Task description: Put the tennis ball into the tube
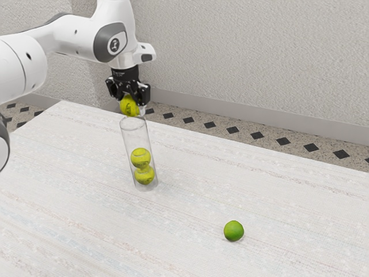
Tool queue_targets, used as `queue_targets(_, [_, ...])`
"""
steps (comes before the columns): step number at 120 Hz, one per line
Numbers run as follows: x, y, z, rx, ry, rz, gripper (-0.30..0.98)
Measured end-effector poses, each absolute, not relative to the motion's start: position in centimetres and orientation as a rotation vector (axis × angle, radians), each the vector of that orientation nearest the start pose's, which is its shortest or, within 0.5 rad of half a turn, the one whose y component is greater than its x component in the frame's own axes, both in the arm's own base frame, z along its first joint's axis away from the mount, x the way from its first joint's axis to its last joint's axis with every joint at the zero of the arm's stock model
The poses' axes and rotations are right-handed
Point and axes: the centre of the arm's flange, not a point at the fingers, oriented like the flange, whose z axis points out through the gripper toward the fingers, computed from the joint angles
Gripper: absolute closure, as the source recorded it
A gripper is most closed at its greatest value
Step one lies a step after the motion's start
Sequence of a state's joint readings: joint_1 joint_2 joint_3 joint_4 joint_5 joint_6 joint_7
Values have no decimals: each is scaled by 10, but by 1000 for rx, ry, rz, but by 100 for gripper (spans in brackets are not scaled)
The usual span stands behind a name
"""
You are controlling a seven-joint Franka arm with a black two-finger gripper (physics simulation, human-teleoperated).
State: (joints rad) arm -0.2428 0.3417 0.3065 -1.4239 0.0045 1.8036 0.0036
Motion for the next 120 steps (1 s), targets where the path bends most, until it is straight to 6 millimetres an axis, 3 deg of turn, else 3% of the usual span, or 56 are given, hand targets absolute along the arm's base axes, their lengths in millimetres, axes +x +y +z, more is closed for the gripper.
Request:
queue_targets(42, [657,10,500,-3042,-54,-16,43])
queue_targets(104, [651,8,501,-3051,-57,-15,41])
queue_targets(120, [651,7,504,-3056,-53,-25,23])
